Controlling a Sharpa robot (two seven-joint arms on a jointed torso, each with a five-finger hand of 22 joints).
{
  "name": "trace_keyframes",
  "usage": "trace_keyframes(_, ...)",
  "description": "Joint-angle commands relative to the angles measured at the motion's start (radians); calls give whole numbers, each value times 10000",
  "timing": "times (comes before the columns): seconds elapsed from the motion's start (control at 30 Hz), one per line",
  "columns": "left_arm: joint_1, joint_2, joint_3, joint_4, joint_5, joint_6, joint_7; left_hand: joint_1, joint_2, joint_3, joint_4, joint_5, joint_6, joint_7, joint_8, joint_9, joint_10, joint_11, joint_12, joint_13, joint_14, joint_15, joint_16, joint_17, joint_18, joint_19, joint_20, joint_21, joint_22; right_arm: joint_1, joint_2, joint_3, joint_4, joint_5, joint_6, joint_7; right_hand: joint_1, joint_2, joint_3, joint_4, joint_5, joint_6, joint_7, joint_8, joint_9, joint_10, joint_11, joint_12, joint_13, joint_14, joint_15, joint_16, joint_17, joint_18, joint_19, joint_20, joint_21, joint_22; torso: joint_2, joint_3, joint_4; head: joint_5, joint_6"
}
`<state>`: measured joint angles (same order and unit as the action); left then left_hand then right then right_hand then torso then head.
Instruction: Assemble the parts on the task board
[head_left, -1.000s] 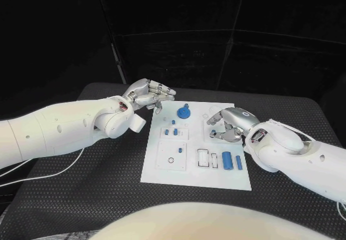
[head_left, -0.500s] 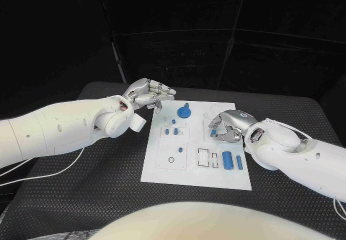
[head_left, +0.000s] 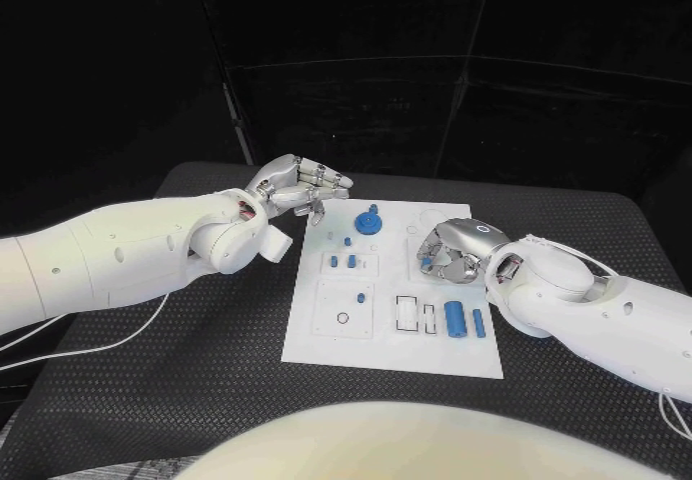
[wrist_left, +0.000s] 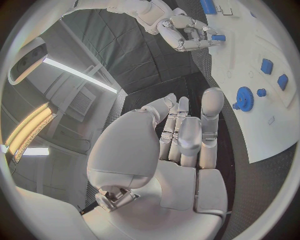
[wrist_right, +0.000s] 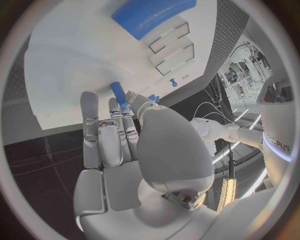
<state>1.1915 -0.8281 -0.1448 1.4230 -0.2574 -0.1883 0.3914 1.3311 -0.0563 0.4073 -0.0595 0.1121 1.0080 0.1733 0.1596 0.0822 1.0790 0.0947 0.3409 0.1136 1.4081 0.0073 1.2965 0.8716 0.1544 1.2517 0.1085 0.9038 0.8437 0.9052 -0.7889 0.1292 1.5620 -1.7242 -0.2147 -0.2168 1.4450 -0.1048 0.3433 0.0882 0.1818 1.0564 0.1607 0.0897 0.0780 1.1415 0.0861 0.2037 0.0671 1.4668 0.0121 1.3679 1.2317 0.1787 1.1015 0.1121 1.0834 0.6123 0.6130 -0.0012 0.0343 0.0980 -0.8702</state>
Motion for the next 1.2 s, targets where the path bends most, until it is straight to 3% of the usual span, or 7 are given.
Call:
trace_keyframes(0.03,15,0,9,22,46,61,110,-79,-37,72,0,-27,-73,7,12,-17,-43,-1,34,12,-82,13,-45,-1,52,-89,11,-53,3,16,43,5,-19,25,41,10,33,48,113,-3,-18,173,-46,70,18,210,-32,25,7,436,-106,65,42,-95,71,-30,67,57,2,2,-2,9,-4)
trace_keyframes(0.33,16,-14,9,35,46,67,97,-71,-27,84,-9,-25,-73,5,19,-18,-54,-3,50,18,-80,15,-36,12,50,-80,15,-42,17,14,75,4,-127,-345,-53,-414,344,258,527,-226,-267,580,-193,185,55,686,-195,-40,39,458,-252,158,145,-136,198,-179,247,301,-3,-5,9,7,-25)
trace_keyframes(0.63,17,-17,9,37,46,84,84,-71,-27,84,-9,-25,-73,5,19,-18,-54,-3,50,18,-80,15,-36,12,50,-80,15,-42,17,14,117,3,-211,-775,346,-783,457,184,772,-442,-252,538,-139,99,14,679,-152,-211,20,456,-232,178,158,-154,201,-192,328,381,-6,-4,5,30,-25)
trace_keyframes(1.2,19,-32,9,47,46,78,56,-74,-29,84,-11,-27,-76,7,20,-18,-60,-1,54,20,-82,16,-37,6,56,-92,16,-69,-12,13,153,-2,-170,-718,886,-787,371,89,804,-474,-289,543,-118,68,0,704,-132,-278,21,447,-213,165,126,-157,180,-175,352,398,-9,-5,0,40,-25)
